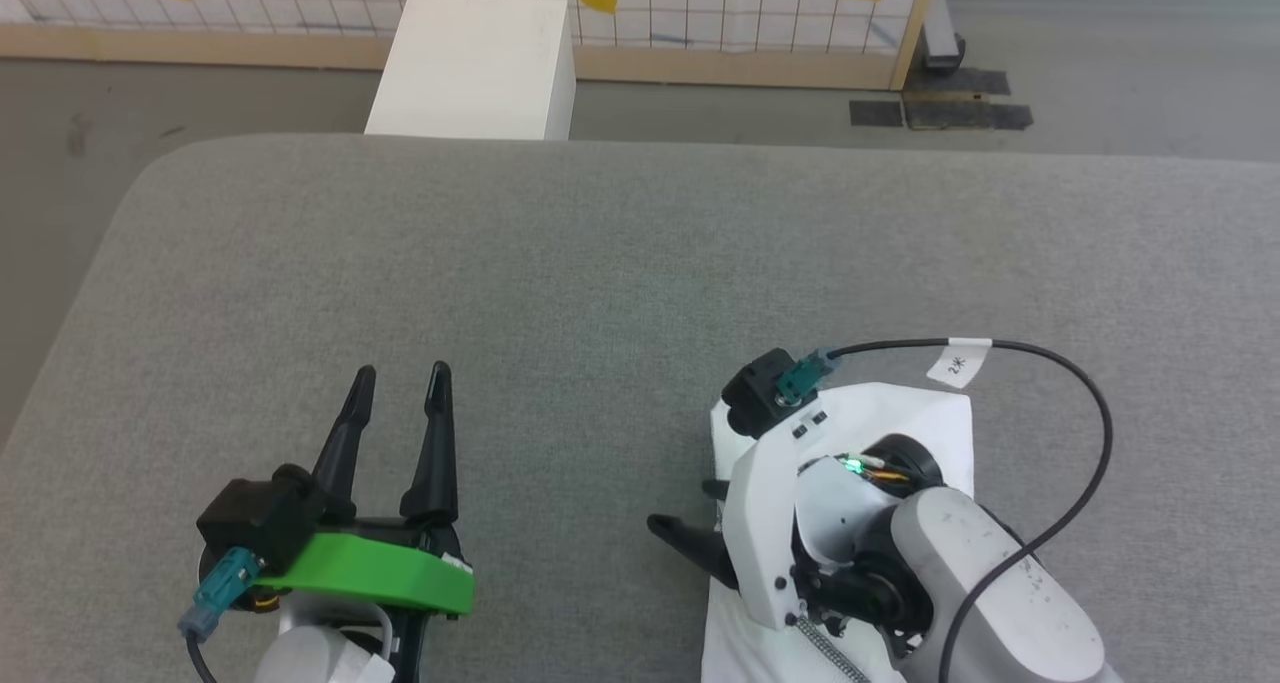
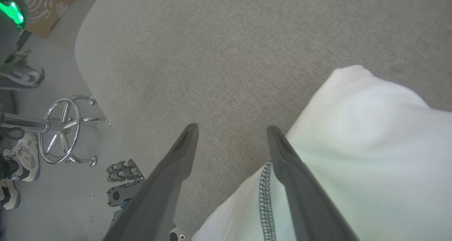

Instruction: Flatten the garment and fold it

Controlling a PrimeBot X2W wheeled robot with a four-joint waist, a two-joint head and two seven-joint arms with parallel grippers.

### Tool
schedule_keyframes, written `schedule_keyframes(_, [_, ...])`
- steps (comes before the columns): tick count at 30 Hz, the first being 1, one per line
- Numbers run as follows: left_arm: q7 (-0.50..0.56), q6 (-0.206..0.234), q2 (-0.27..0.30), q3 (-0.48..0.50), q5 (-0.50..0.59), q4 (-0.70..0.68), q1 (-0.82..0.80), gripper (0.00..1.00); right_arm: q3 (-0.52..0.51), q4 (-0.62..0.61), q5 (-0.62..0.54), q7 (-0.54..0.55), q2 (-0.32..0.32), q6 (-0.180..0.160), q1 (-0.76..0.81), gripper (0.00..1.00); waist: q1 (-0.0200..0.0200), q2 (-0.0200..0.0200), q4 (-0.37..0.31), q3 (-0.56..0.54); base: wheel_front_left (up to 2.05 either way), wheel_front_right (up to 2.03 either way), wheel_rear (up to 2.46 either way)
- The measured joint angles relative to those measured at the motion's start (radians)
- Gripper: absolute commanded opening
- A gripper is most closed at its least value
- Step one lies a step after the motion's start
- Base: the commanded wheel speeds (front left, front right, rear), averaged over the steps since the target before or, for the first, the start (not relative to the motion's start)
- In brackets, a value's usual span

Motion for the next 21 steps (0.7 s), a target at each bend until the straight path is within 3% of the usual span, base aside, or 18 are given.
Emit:
schedule_keyframes(7, [0.000, 0.000, 0.019, -0.003, -0.003, 0.003, 0.015, 1.00, -0.037, -0.132, 0.011, -0.010, -0.070, 0.000, 0.016, 1.00, 0.0000, 0.0000, -0.022, -0.044, 0.00, 0.00, 0.00])
schedule_keyframes(15, [0.000, -0.001, 0.022, -0.005, -0.009, -0.002, 0.031, 1.00, -0.307, -0.250, -0.118, -0.044, -0.102, 0.000, 0.153, 1.00, 0.0000, 0.0001, -0.062, -0.071, 0.00, 0.00, 0.00])
schedule_keyframes(21, [0.000, 0.000, 0.021, -0.006, -0.008, -0.014, 0.033, 1.00, -0.455, -0.259, -0.263, -0.037, -0.063, 0.000, 0.260, 1.00, 0.0000, 0.0000, -0.077, -0.065, 0.00, 0.00, 0.00])
